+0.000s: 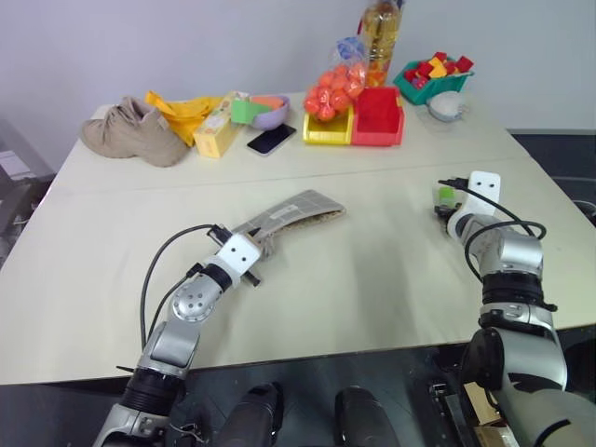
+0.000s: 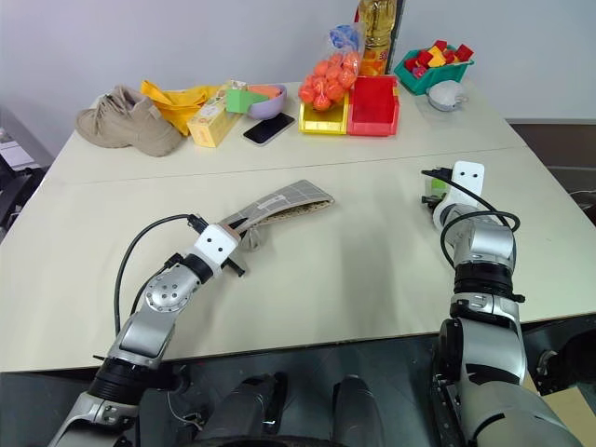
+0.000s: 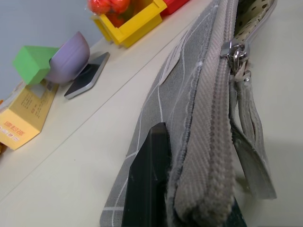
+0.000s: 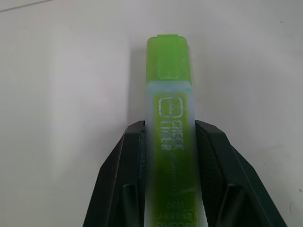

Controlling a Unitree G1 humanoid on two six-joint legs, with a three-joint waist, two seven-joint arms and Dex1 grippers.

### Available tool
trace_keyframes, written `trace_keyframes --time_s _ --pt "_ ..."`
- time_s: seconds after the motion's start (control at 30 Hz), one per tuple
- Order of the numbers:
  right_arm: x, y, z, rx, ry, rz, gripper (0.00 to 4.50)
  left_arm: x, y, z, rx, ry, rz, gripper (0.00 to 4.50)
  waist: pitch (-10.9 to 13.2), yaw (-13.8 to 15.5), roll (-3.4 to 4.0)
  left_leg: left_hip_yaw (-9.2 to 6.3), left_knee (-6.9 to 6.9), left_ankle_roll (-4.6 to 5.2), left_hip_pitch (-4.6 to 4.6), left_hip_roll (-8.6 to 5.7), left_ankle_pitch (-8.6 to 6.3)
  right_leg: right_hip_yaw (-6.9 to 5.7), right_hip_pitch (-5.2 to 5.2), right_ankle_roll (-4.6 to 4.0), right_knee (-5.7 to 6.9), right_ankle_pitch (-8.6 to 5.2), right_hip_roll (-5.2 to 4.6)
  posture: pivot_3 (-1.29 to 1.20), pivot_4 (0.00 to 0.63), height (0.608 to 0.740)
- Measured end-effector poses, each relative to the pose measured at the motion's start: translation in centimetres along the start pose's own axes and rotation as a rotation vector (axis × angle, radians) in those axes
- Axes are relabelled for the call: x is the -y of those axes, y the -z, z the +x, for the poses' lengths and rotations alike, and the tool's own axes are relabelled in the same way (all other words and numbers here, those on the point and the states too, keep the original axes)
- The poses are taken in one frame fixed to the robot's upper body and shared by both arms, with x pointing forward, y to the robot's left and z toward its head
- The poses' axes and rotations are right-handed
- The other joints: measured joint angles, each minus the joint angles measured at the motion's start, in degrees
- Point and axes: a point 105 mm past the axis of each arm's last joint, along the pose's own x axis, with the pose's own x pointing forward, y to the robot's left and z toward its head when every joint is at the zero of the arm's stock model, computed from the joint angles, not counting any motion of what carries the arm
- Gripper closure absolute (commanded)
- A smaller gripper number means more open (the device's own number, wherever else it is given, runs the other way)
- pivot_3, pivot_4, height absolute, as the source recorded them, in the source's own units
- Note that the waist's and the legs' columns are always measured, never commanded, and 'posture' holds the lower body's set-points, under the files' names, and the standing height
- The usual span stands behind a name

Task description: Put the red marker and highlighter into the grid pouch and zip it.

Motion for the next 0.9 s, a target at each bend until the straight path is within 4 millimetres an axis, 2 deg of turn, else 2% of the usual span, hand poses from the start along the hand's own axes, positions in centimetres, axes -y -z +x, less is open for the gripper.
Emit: trace_keyframes --time_s 0.03,0.1,0.2,0.27,0.33,0.43,0.57,0.8,0.9 --pt "-0.2 -0.1 0.0 0.005 -0.012 -0.008 3.62 0.0 0.0 0.0 0.0 0.0 0.0 4.5 0.0 0.0 0.0 0.0 0.0 0.0 0.0 0.0 0.0 0.0 0.0 0.0 0.0 0.0 0.0 0.0 0.15 0.74" --pt "-1.6 -1.0 -0.9 0.076 -0.116 -0.187 3.62 -0.1 0.0 0.1 0.002 0.0 0.003 4.5 0.0 0.0 0.04 0.0 0.02 0.01 -0.03 0.0 0.0 -0.01 -0.03 0.01 0.0 0.0 0.0 0.0 0.15 0.74" --pt "-6.1 -3.2 -3.8 0.259 -0.37 -0.555 3.62 -0.4 -0.1 0.3 0.001 -0.002 0.011 4.5 0.0 0.0 0.08 0.01 0.04 0.01 -0.02 0.0 -0.01 -0.03 -0.01 0.03 0.0 -0.01 0.01 0.0 0.15 0.74" --pt "-8.6 -3.6 -6.1 0.351 -0.531 -0.716 3.62 -0.5 -0.1 0.4 0.003 -0.003 0.014 4.5 0.0 0.0 0.08 0.0 0.05 0.01 -0.02 0.0 -0.02 -0.06 0.01 0.05 0.0 -0.02 0.02 0.0 0.15 0.74" --pt "-11.3 -3.3 -8.6 0.42 -0.704 -0.808 3.62 -0.6 -0.1 0.5 0.002 -0.002 0.014 4.5 0.0 0.0 0.06 -0.03 0.07 0.01 -0.01 0.0 -0.02 -0.09 0.05 0.05 -0.01 -0.02 0.01 0.0 0.15 0.74" --pt "-13.2 -1.7 -10.7 0.412 -0.87 -0.877 3.62 -0.6 -0.1 0.5 0.002 -0.003 0.014 4.5 0.0 0.2 0.06 -0.05 0.1 0.01 -0.01 0.0 -0.02 -0.09 0.06 0.05 -0.01 -0.02 0.0 0.0 0.15 0.74" --pt "-14.3 -0.7 -11.6 0.394 -0.949 -0.921 3.62 -0.6 -0.1 0.5 0.003 -0.003 0.013 4.5 0.1 0.3 0.05 -0.05 0.11 0.01 -0.01 0.0 -0.02 -0.09 0.06 0.04 -0.01 -0.02 -0.01 0.0 0.15 0.74" --pt "-14.0 0.6 -10.4 0.332 -0.923 -0.966 3.62 -0.5 -0.2 0.5 0.006 -0.003 0.008 4.5 0.1 0.3 0.05 -0.05 0.1 0.01 -0.02 -0.01 -0.02 -0.08 0.05 0.04 -0.01 -0.02 -0.01 0.0 0.15 0.74" --pt "-14.2 0.7 -10.5 0.336 -0.934 -0.988 3.62 -0.4 -0.2 0.6 0.009 -0.003 0.003 4.5 0.1 0.2 0.05 -0.05 0.1 0.01 -0.02 -0.01 -0.02 -0.08 0.04 0.04 -0.01 -0.02 -0.01 0.0 0.15 0.74"
